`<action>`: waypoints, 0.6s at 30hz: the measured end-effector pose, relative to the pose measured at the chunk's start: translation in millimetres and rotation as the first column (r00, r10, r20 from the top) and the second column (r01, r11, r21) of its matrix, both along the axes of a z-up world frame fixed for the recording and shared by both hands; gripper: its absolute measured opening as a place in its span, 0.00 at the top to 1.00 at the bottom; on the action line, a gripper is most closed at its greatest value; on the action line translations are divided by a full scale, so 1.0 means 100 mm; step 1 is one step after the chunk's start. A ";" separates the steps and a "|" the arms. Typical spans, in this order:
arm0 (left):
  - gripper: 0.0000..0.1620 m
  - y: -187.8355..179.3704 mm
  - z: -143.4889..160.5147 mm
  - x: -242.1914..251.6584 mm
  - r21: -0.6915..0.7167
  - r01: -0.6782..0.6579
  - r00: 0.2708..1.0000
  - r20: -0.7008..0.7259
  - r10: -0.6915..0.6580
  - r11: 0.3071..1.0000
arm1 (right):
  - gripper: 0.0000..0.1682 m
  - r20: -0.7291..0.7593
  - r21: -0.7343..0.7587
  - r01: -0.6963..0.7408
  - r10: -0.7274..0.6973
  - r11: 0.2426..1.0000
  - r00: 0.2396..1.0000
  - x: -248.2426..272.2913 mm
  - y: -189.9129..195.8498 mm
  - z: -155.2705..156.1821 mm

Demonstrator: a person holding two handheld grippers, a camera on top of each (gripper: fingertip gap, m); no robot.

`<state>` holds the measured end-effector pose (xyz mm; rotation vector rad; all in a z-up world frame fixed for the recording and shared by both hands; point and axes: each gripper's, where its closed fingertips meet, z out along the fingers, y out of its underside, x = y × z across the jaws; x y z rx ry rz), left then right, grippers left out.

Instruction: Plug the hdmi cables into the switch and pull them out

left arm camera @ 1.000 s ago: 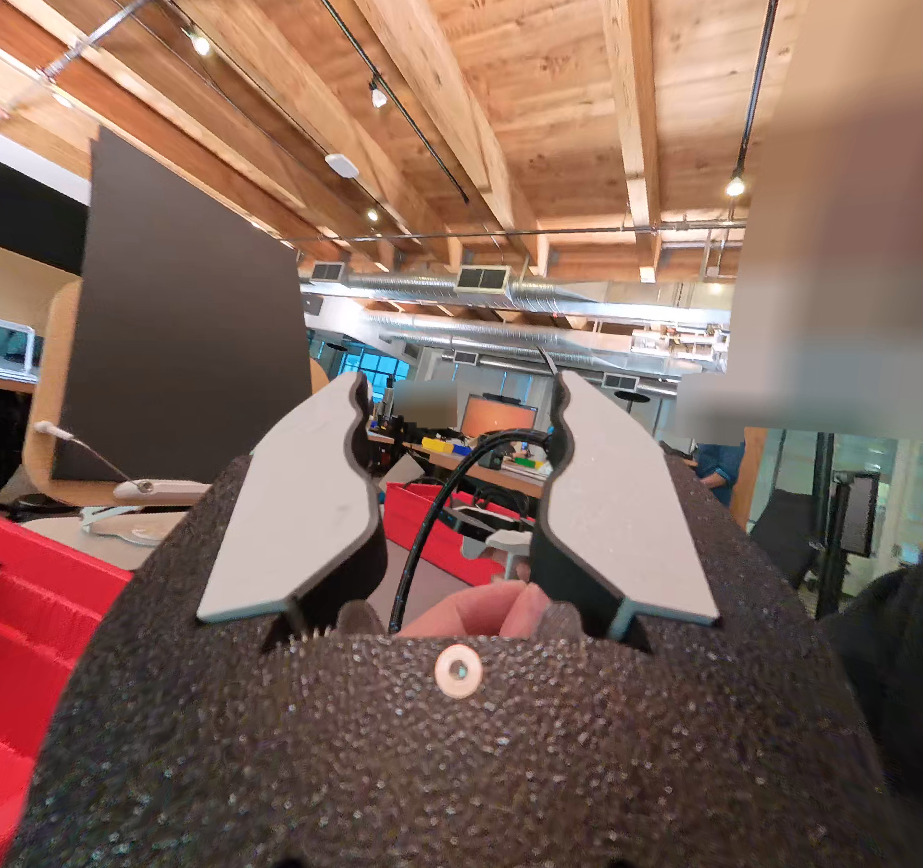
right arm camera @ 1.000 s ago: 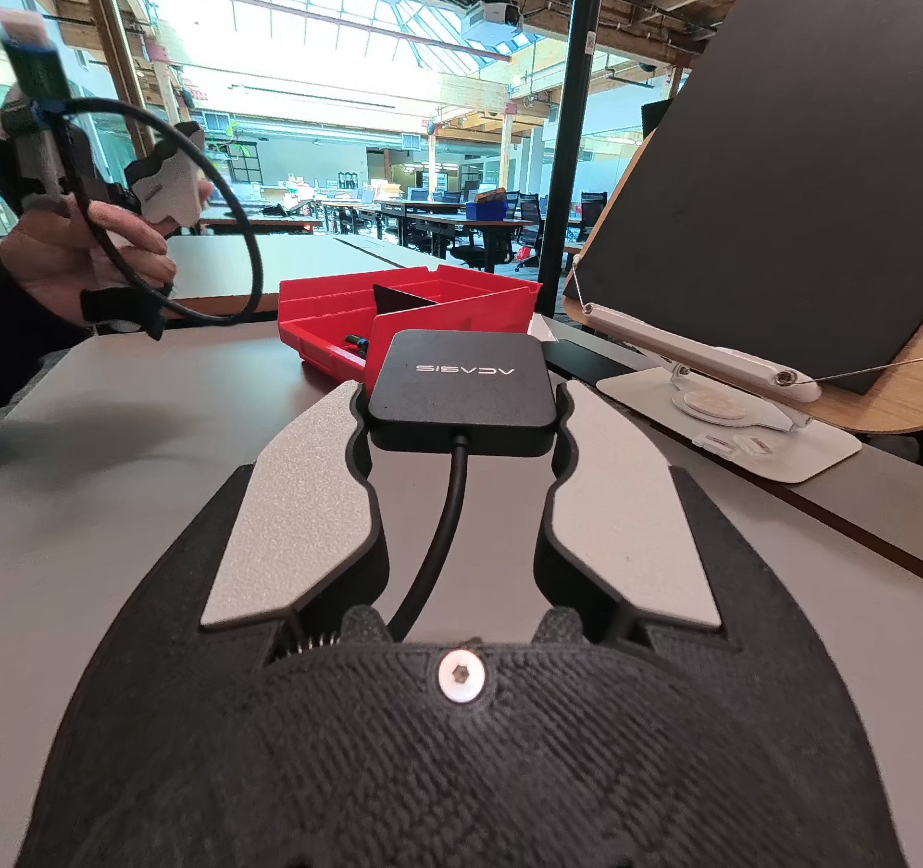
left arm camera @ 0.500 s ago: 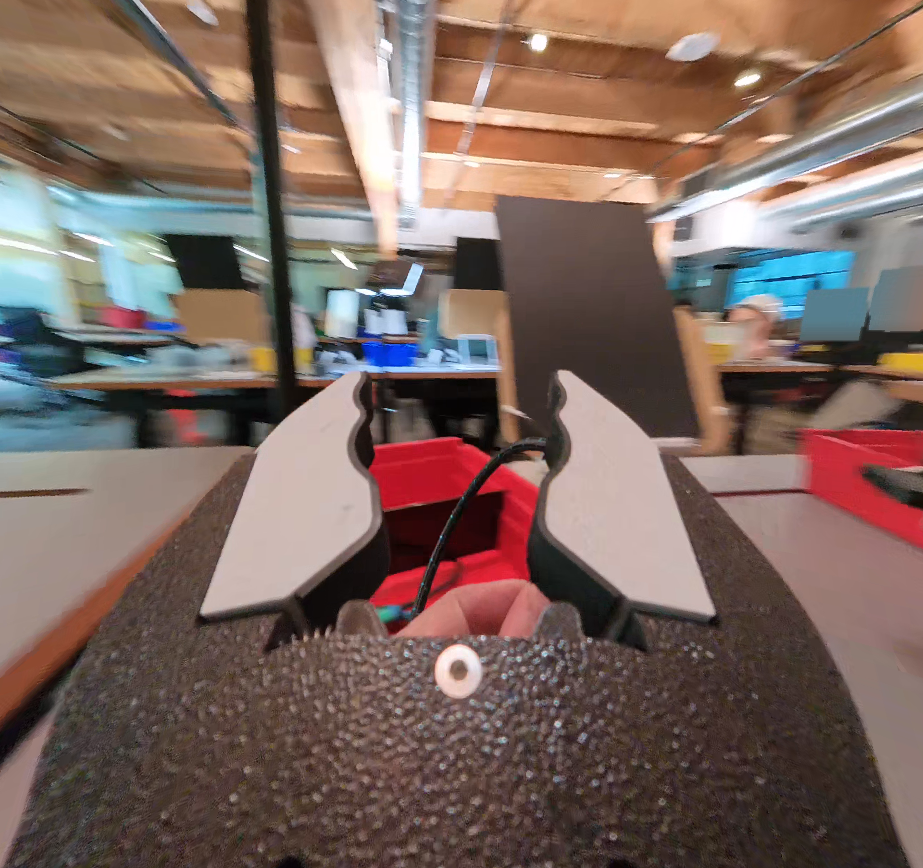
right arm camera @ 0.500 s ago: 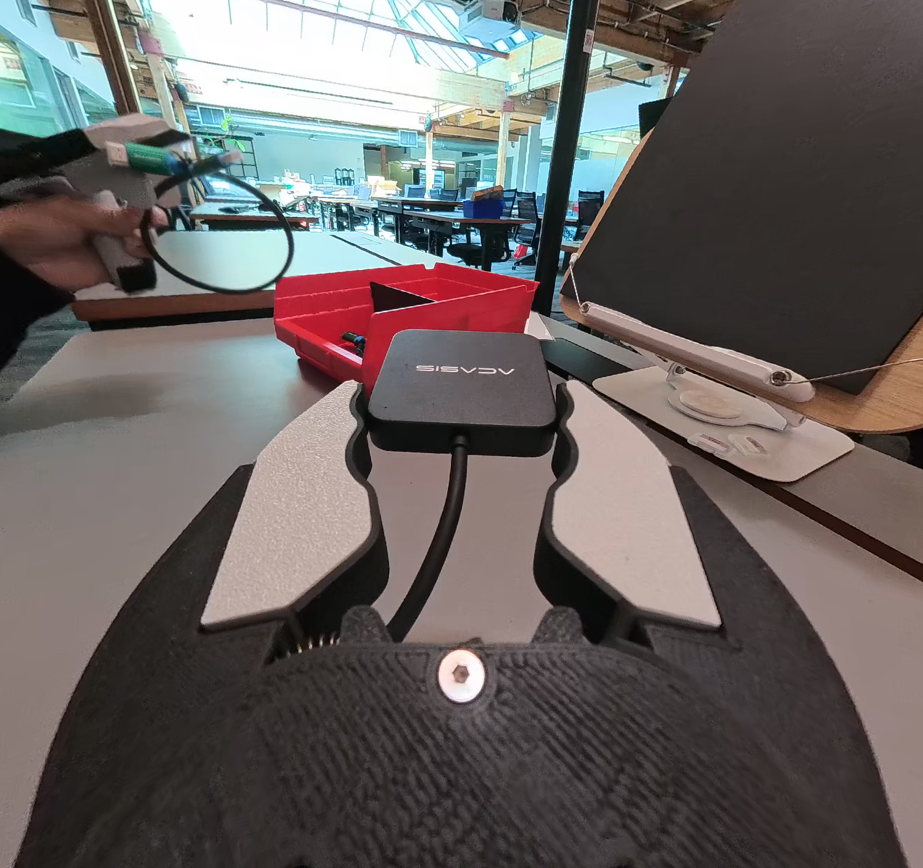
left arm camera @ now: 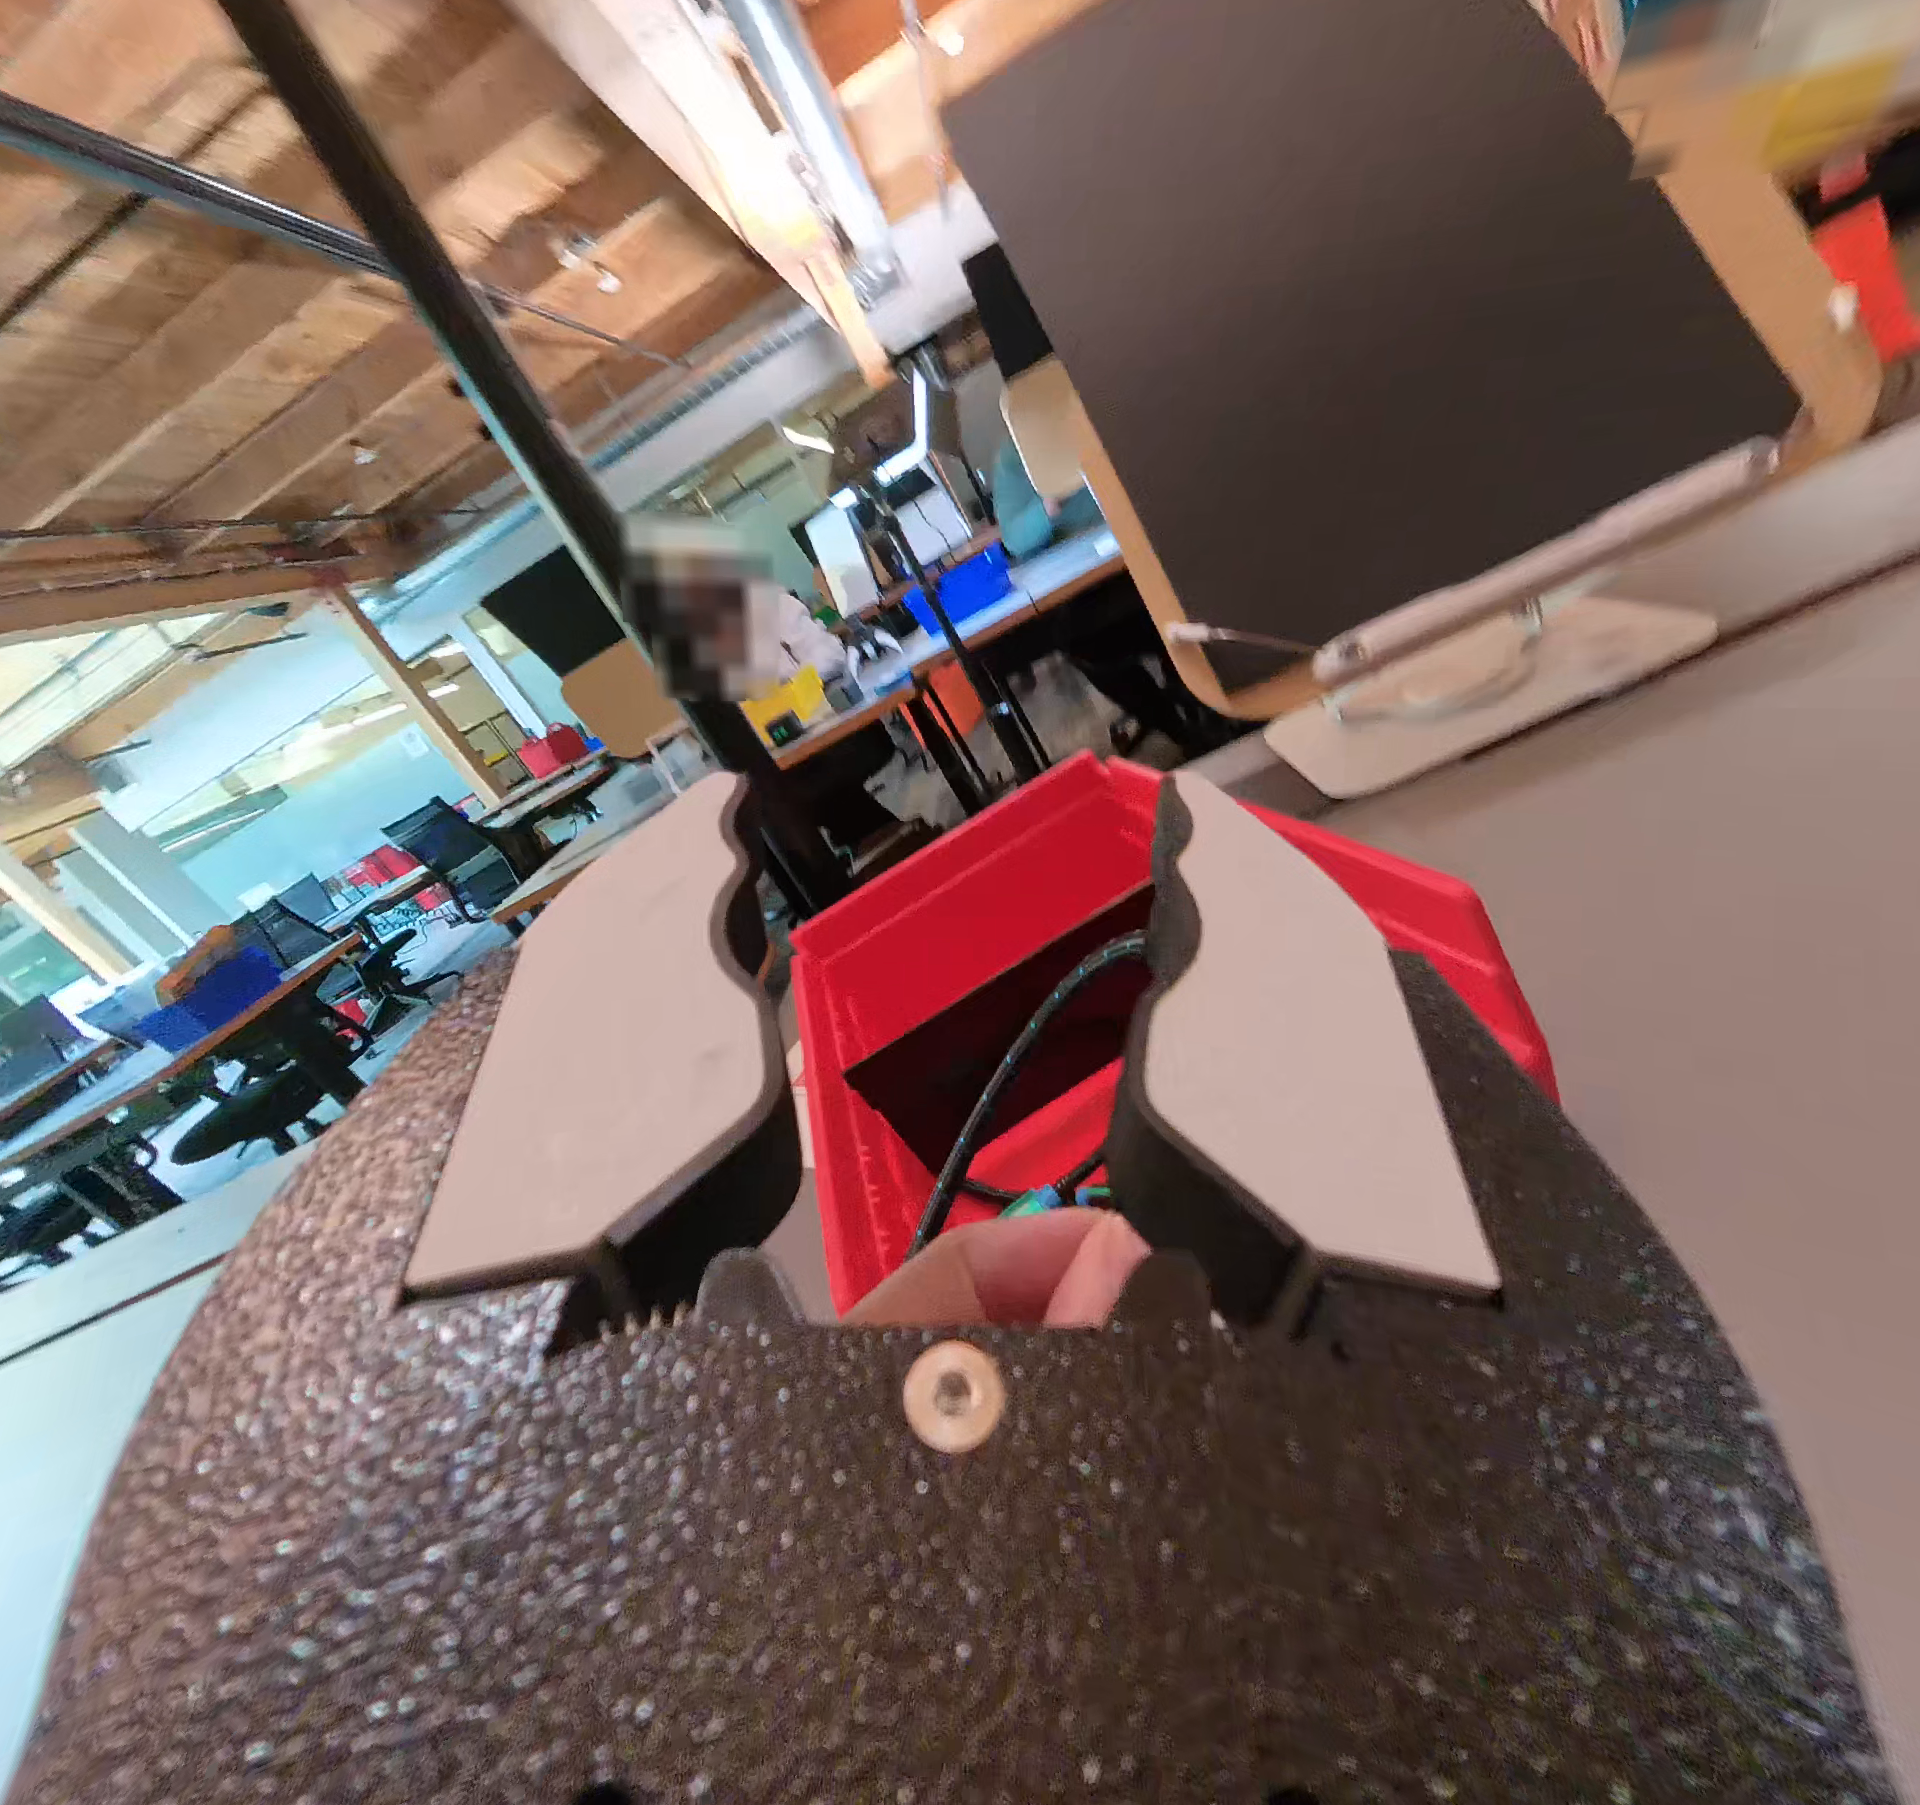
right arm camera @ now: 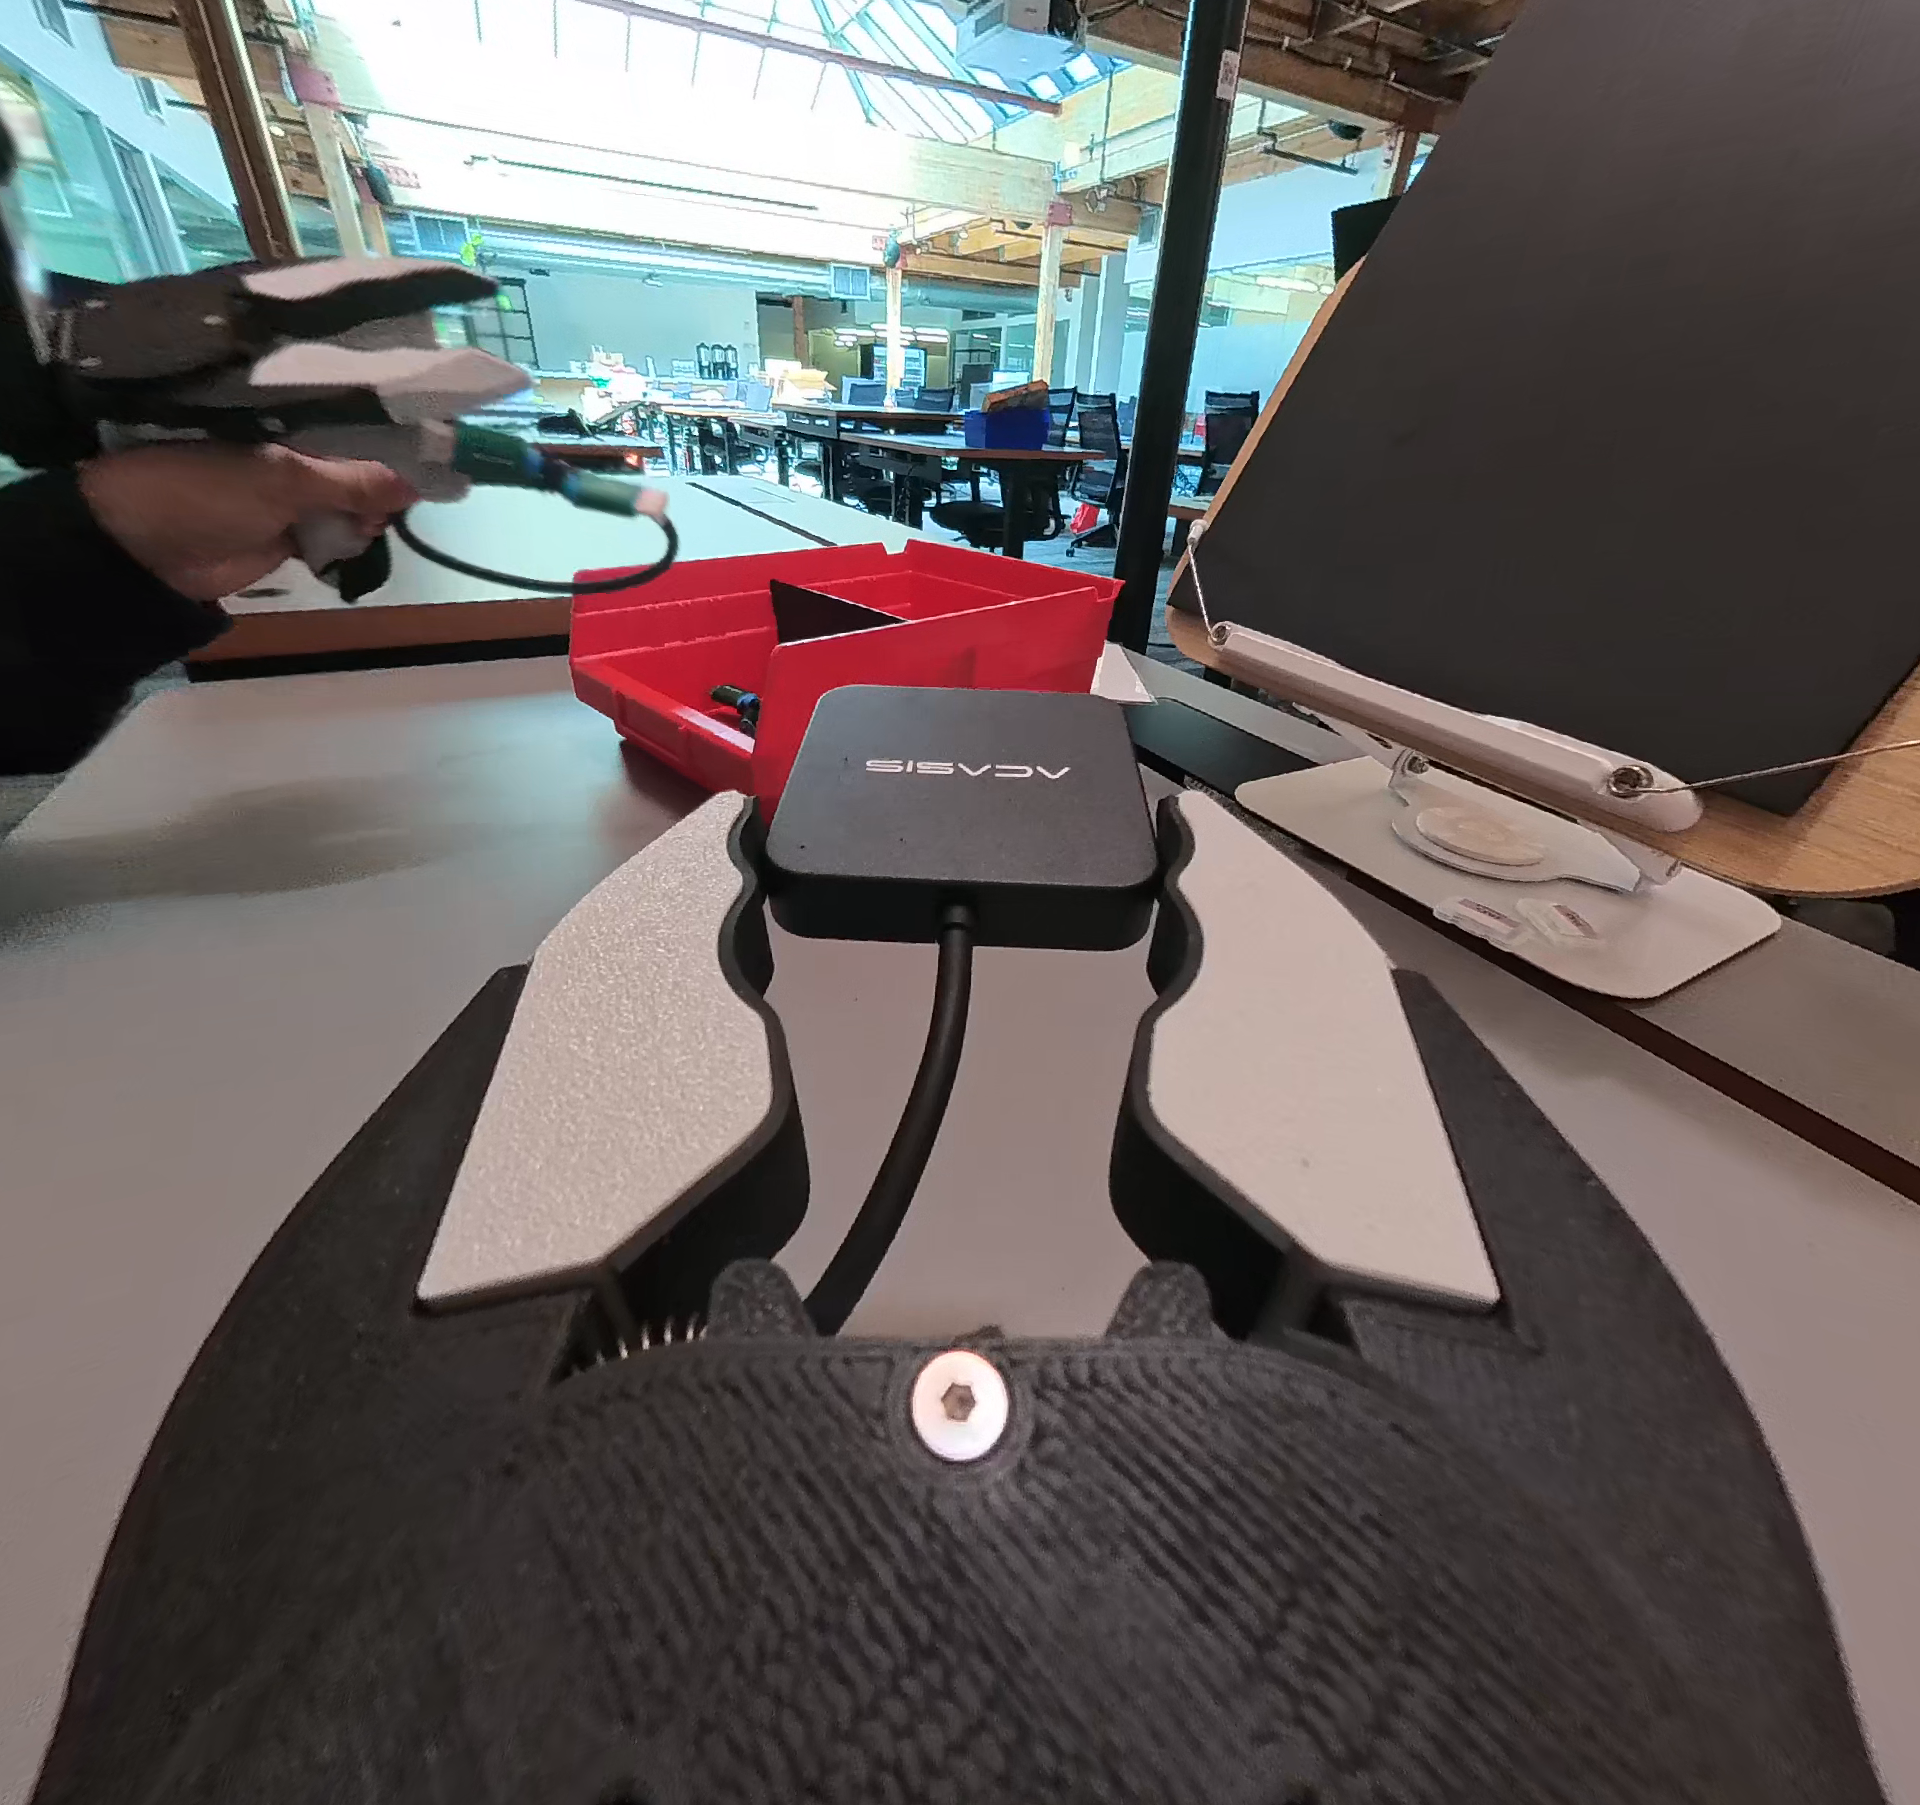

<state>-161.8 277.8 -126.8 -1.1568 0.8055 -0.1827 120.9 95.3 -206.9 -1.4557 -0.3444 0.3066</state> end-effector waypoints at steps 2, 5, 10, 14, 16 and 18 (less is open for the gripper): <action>0.54 0.14 -0.16 0.21 -0.049 -0.015 0.993 -0.114 0.009 0.999 | 0.57 0.007 0.001 0.001 -0.001 1.000 1.000 -0.01 0.00 0.00; 0.51 0.32 -0.40 0.49 -0.097 -0.022 0.969 -0.245 -0.003 0.995 | 0.57 0.008 0.003 0.004 -0.004 1.000 1.000 0.00 0.00 0.01; 0.49 0.41 -0.77 0.76 -0.148 0.011 0.933 -0.355 -0.064 0.989 | 0.57 0.001 0.003 0.007 -0.007 1.000 1.000 0.02 0.00 0.01; 0.47 0.42 -0.95 0.77 -0.196 0.007 0.922 -0.379 -0.082 0.981 | 0.57 0.006 0.001 0.007 -0.007 1.000 1.000 0.01 0.00 0.00; 0.48 0.39 -0.99 0.77 -0.215 0.031 0.920 -0.375 -0.112 0.976 | 0.57 0.005 -0.001 0.007 -0.007 1.000 1.000 0.02 0.00 -0.01; 0.48 0.34 -1.05 0.74 -0.258 0.065 0.920 -0.359 -0.158 0.964 | 0.57 0.002 -0.003 0.006 -0.006 1.000 1.000 0.02 0.00 -0.01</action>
